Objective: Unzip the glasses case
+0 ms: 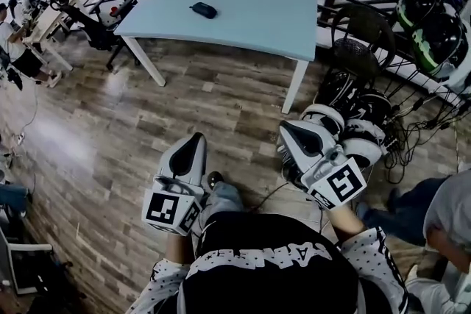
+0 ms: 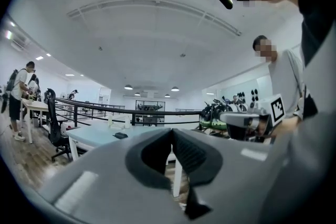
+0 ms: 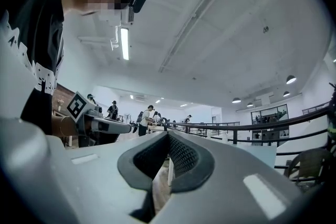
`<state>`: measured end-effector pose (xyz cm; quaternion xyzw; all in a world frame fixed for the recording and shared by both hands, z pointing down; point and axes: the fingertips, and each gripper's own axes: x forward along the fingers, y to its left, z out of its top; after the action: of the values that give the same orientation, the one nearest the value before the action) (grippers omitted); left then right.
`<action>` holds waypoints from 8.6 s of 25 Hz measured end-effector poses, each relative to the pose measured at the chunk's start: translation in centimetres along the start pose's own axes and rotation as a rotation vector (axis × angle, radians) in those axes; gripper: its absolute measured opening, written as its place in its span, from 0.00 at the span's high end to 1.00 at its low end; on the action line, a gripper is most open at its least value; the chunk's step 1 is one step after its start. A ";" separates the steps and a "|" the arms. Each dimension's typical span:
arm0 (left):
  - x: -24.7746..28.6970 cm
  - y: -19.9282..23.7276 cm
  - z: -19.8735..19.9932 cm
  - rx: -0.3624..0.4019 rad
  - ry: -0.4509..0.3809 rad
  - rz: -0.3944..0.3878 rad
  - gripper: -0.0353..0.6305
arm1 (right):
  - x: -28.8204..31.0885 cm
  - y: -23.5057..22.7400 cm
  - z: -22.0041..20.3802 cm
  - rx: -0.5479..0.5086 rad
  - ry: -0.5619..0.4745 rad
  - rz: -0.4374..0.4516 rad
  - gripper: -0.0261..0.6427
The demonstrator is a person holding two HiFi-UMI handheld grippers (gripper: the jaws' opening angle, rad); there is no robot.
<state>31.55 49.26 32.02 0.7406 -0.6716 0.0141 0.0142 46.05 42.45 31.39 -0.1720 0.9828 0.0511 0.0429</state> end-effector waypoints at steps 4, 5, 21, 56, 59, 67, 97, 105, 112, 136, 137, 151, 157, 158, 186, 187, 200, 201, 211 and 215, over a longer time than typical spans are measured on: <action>1.9 5.1 -0.5 -0.020 0.005 -0.007 0.95 | 5.3 -0.9 -0.9 -0.002 0.010 -0.016 0.97; 2.3 6.3 -0.8 -0.028 0.010 -0.006 0.95 | 6.4 -1.1 -1.3 0.006 0.016 -0.020 0.97; 10.1 20.7 -3.6 -0.074 0.052 -0.035 0.95 | 21.2 -5.0 -5.3 0.042 0.075 -0.097 0.97; 14.5 36.5 -2.3 -0.119 0.025 -0.058 0.95 | 35.9 -7.8 -4.6 0.024 0.105 -0.180 0.97; 15.3 37.7 -2.2 -0.102 0.035 -0.026 0.95 | 37.3 -9.1 -5.2 0.030 0.089 -0.165 0.97; 18.9 43.6 -1.7 -0.063 0.051 0.058 0.95 | 44.4 -13.8 -7.0 0.046 0.055 -0.131 0.97; 48.6 57.8 -3.1 -0.083 0.153 0.015 0.95 | 64.6 -37.7 -19.0 0.138 0.197 -0.194 0.94; 54.9 59.4 -4.5 -0.075 0.184 -0.017 0.95 | 68.0 -41.8 -22.2 0.153 0.253 -0.186 0.91; 57.0 60.8 -6.0 -0.112 0.210 -0.025 0.95 | 69.8 -42.4 -24.3 0.170 0.301 -0.173 0.86; 63.8 67.5 -7.8 -0.125 0.261 -0.150 0.95 | 76.8 -42.7 -34.3 0.092 0.583 -0.174 0.60; 63.8 67.7 -8.0 -0.126 0.266 -0.149 0.95 | 77.0 -42.7 -34.8 0.085 0.598 -0.168 0.59; 64.0 71.0 -9.0 -0.149 0.300 -0.104 0.95 | 78.6 -43.2 -40.6 -0.023 0.780 -0.096 0.47; 63.7 72.0 -8.9 -0.154 0.307 -0.086 0.95 | 79.3 -42.9 -41.6 -0.055 0.815 -0.062 0.46; 63.6 72.1 -9.1 -0.156 0.308 -0.085 0.95 | 79.4 -42.9 -41.7 -0.055 0.815 -0.062 0.46; 65.5 65.7 -12.0 -0.362 0.388 -0.293 0.95 | 78.2 -43.7 -35.6 -0.008 0.630 -0.206 0.49; 65.8 65.4 -12.0 -0.374 0.388 -0.307 0.95 | 78.1 -43.8 -34.9 -0.009 0.615 -0.215 0.49; 69.8 60.1 -8.1 -0.537 0.303 -0.454 0.95 | 76.5 -44.8 -25.3 -0.060 0.416 -0.324 0.49; 70.0 59.6 -7.7 -0.540 0.298 -0.468 0.95 | 76.4 -45.0 -24.7 -0.062 0.404 -0.332 0.49; 71.1 56.2 -2.0 -0.605 0.197 -0.586 0.95 | 76.0 -45.4 -19.0 -0.118 0.288 -0.374 0.49; 71.1 55.7 -0.1 -0.600 0.157 -0.606 0.95 | 76.1 -44.9 -16.7 -0.166 0.246 -0.373 0.49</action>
<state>-16.93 -26.85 35.04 0.8641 -0.3950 -0.1301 0.2836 -10.97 -26.87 36.29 -0.3584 0.9243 0.1017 -0.0829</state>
